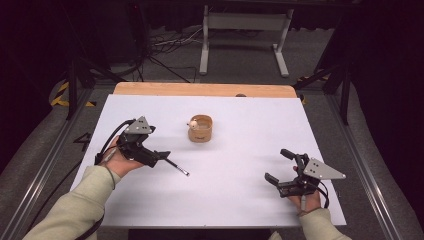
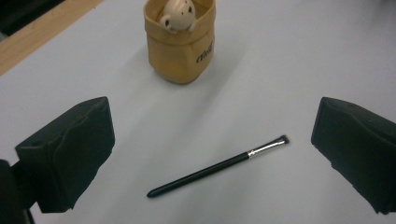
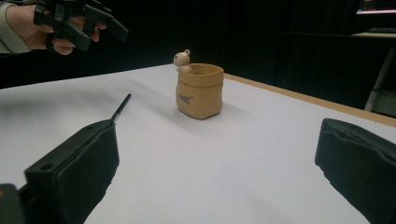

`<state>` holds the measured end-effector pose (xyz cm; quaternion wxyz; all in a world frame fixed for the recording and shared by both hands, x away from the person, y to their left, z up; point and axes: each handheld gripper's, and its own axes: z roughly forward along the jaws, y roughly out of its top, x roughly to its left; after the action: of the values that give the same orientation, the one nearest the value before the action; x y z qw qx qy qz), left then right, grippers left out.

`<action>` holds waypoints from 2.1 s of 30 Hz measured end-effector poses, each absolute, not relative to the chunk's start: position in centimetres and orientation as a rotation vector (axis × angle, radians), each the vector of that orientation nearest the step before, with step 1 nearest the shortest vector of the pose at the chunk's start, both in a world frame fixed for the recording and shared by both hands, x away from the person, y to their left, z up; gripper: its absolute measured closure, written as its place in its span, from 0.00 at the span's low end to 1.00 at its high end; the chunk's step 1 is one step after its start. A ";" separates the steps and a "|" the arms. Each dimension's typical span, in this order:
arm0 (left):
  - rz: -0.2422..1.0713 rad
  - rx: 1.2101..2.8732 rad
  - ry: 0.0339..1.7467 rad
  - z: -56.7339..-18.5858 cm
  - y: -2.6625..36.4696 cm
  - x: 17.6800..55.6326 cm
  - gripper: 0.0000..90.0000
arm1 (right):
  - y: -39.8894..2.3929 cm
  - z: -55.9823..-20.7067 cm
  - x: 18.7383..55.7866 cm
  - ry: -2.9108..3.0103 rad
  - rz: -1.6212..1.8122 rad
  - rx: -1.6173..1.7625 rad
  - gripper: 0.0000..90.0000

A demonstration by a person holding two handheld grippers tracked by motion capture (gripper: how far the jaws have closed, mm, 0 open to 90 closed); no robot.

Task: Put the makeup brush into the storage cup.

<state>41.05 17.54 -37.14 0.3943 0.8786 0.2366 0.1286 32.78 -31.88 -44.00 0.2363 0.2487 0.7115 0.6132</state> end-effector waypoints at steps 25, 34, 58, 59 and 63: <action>0.263 2.559 0.543 -37.0 15.5 43.4 0.00 | -31.8 -44.3 33.0 1.976 1.702 0.715 0.00; 0.263 2.651 0.521 -37.3 14.7 44.2 0.00 | -31.8 -44.3 33.0 1.980 1.708 0.716 0.00; 0.173 2.718 0.528 -40.2 13.8 45.0 0.01 | -31.9 -44.4 33.0 1.990 1.718 0.748 0.00; 0.172 2.717 0.528 -40.3 13.8 45.0 0.01 | -32.0 -44.4 33.1 1.992 1.720 0.746 0.00; 0.172 2.710 0.529 -40.7 13.7 45.0 0.01 | -32.0 -44.4 33.1 1.996 1.722 0.744 0.00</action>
<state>44.95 13.68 -40.67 0.1864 0.9624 0.1877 0.0611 33.10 -31.97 -44.38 0.1997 0.2661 0.7140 0.6160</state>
